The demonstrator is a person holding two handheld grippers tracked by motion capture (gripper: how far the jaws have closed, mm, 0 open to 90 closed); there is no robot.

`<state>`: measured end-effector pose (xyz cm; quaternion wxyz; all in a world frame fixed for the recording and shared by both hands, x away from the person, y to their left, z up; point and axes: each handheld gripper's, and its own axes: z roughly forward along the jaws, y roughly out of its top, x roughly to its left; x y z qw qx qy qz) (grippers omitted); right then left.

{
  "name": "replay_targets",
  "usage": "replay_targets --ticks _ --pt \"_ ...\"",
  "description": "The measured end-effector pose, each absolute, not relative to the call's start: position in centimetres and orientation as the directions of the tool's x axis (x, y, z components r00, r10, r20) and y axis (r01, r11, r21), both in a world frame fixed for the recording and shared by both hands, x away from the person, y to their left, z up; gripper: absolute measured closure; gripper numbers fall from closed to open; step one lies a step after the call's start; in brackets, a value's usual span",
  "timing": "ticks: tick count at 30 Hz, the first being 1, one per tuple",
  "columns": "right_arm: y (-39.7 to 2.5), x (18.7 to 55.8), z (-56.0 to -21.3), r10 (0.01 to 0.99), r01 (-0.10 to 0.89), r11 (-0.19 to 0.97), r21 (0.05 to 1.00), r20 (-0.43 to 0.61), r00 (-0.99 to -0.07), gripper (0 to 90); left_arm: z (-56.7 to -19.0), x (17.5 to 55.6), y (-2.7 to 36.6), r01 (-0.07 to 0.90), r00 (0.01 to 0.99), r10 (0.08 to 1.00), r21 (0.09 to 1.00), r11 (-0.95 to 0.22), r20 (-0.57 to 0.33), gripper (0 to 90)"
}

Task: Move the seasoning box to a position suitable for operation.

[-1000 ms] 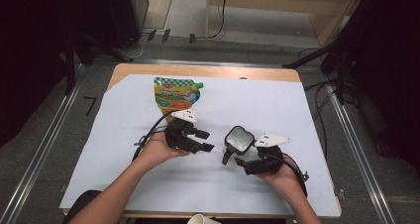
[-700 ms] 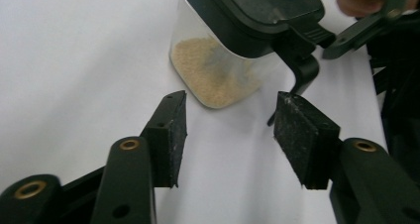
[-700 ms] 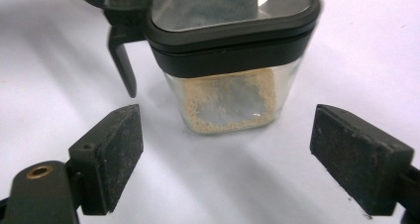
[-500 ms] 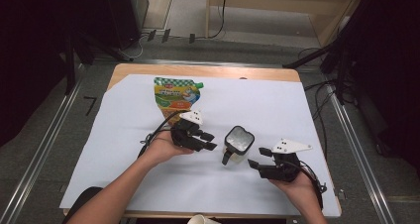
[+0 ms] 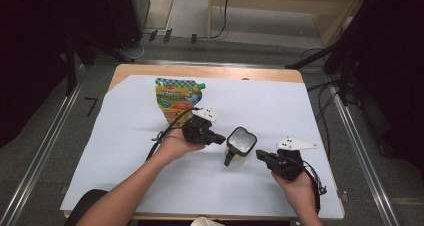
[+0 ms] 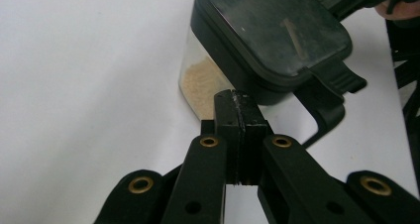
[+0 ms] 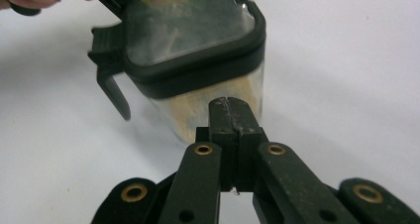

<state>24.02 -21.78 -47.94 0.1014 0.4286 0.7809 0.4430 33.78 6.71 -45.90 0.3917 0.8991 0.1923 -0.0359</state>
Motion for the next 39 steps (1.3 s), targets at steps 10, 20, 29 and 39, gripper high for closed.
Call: replay_targets --ticks 10,20,29,39 --pt "-21.2 25.1 -47.8 0.778 0.593 0.207 0.778 0.237 -0.582 90.0 -47.0 34.2 6.1 0.357 0.931 0.303 0.687 -0.633 -0.204 90.0" --pt "-21.0 25.4 -48.1 0.785 0.603 0.214 0.768 0.232 -0.574 90.0 -47.1 34.3 6.2 0.372 0.925 0.305 0.694 -0.616 -0.225 90.0" --pt "-21.2 26.2 -48.2 0.786 0.606 0.202 0.77 0.242 -0.569 90.0 -47.1 33.9 6.3 0.399 0.915 0.314 0.686 -0.609 -0.254 90.0" --pt "-20.8 27.3 -48.3 0.79 0.6 0.211 0.772 0.227 -0.57 90.0 -46.9 32.7 6.5 0.392 0.918 0.306 0.686 -0.612 -0.252 90.0"
